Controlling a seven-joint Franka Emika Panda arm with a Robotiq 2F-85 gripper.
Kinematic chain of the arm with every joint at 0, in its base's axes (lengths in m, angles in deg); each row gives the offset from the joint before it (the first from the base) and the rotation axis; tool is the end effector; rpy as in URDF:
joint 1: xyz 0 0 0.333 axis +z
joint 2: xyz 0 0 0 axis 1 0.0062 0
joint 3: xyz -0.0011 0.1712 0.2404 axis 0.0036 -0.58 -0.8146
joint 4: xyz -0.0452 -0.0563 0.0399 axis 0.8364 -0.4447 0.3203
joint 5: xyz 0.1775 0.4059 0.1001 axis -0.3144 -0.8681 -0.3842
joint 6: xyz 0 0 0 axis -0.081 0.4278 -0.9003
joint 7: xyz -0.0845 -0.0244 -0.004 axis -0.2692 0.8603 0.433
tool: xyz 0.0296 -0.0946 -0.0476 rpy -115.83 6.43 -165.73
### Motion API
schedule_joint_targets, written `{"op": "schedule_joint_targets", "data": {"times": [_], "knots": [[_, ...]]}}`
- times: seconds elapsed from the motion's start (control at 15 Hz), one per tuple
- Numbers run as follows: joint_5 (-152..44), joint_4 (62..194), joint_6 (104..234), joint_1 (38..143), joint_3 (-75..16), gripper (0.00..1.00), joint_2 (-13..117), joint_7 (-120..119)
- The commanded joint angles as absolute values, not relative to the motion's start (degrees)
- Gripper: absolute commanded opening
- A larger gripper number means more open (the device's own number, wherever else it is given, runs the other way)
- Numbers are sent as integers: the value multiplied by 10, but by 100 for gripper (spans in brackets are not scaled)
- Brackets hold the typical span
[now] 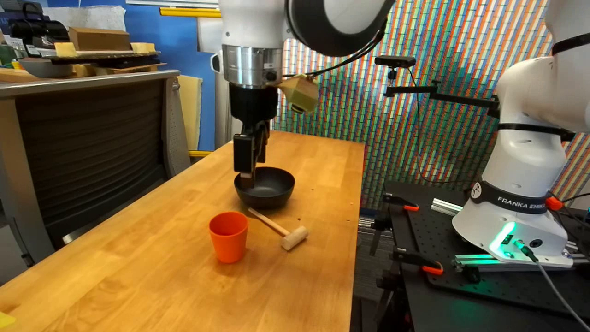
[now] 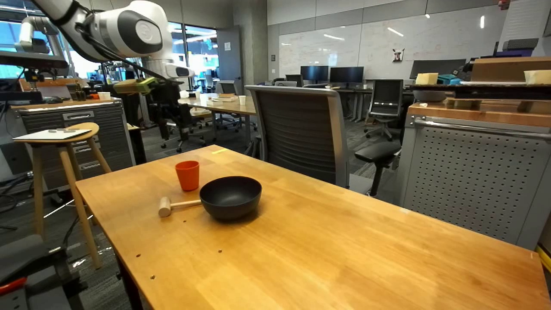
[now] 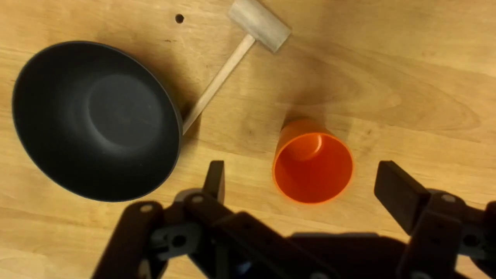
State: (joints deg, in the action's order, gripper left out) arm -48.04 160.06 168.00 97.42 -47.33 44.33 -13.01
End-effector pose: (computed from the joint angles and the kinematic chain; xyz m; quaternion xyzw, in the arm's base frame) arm 0.5556 0.2180 0.2574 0.9953 0.0893 0.0186 0.0331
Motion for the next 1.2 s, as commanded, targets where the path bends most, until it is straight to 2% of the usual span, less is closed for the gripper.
{"op": "schedule_joint_targets", "data": {"times": [0.0,0.33,0.93,1.0,1.07,1.13], "knots": [[-469,1484,1638,1003,-442,100,549,-138],[-503,1404,1596,1014,-422,100,634,-112],[-550,1362,1579,1009,-413,100,711,-91],[-547,1359,1582,1011,-410,75,717,-92],[-547,1356,1583,1012,-409,74,721,-92],[-545,1354,1582,1013,-407,65,723,-93]]}}
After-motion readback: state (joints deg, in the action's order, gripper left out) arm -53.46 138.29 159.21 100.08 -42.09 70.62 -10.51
